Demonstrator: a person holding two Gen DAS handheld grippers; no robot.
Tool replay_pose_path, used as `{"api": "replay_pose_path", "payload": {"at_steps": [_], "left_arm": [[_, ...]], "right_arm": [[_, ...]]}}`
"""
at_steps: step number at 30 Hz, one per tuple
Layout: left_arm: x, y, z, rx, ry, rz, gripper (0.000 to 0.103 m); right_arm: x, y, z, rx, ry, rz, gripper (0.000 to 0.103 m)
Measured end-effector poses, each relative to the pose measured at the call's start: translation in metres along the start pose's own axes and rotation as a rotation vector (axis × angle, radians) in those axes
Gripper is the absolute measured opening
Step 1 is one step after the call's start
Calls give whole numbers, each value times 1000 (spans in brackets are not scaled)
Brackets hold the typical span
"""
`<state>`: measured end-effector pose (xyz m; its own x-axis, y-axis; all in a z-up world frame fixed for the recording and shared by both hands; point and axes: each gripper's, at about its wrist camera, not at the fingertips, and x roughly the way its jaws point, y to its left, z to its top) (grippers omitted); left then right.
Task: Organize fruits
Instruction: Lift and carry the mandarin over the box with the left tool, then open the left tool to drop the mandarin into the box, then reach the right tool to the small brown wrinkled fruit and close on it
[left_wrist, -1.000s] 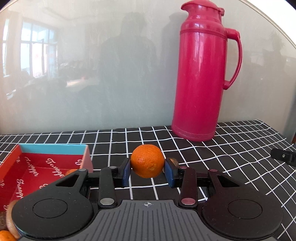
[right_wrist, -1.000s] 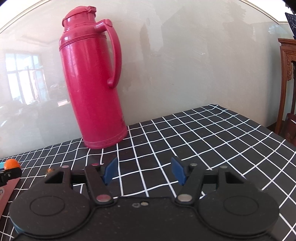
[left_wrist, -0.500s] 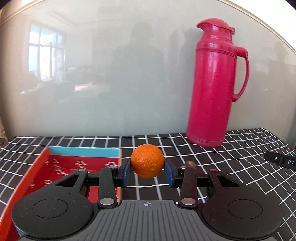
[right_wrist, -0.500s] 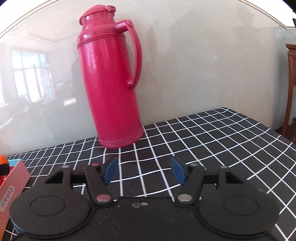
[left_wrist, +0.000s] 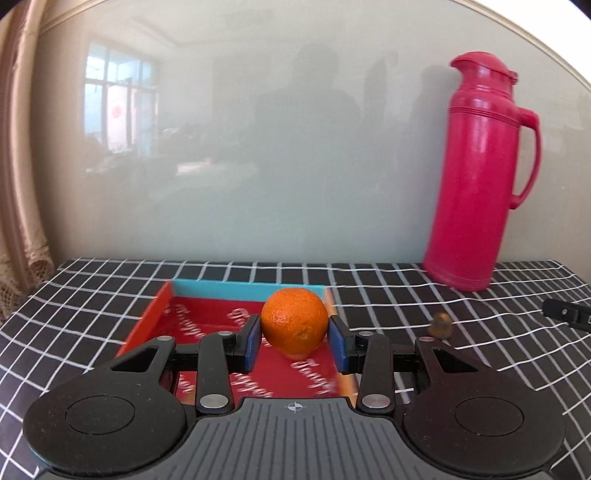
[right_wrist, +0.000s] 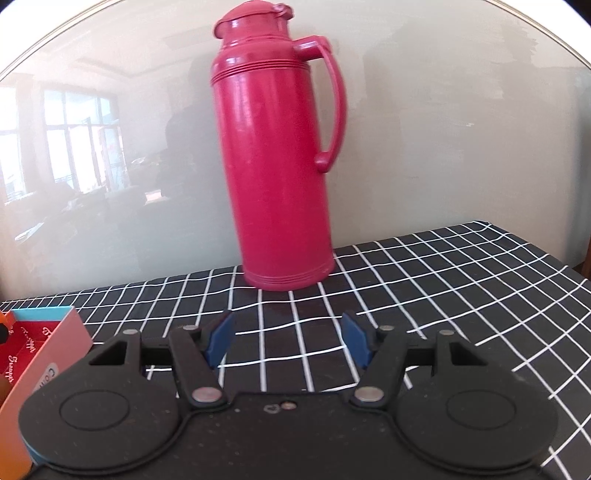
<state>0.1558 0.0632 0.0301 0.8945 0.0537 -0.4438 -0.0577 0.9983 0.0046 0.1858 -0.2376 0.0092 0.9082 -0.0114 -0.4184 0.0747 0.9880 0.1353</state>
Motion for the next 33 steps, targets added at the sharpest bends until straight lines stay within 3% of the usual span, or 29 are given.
{"api": "replay_pose_path", "payload": {"at_steps": [15, 18, 27, 28, 32, 33], "left_arm": [[15, 68, -10, -77, 45, 119, 39], [19, 73, -12, -85, 64, 111, 39], [10, 73, -10, -101, 13, 113, 40], [7, 73, -10, -101, 5, 111, 42], [-4, 66, -7, -85, -53, 143, 78], [-6, 64, -7, -76, -61, 155, 80]], "right_arm": [[5, 33, -2, -41, 7, 30, 63], [6, 35, -2, -45, 10, 29, 63], [4, 37, -3, -57, 9, 37, 63], [4, 36, -3, -57, 10, 37, 63], [4, 34, -2, -52, 7, 35, 63], [4, 34, -1, -52, 6, 35, 63]]}}
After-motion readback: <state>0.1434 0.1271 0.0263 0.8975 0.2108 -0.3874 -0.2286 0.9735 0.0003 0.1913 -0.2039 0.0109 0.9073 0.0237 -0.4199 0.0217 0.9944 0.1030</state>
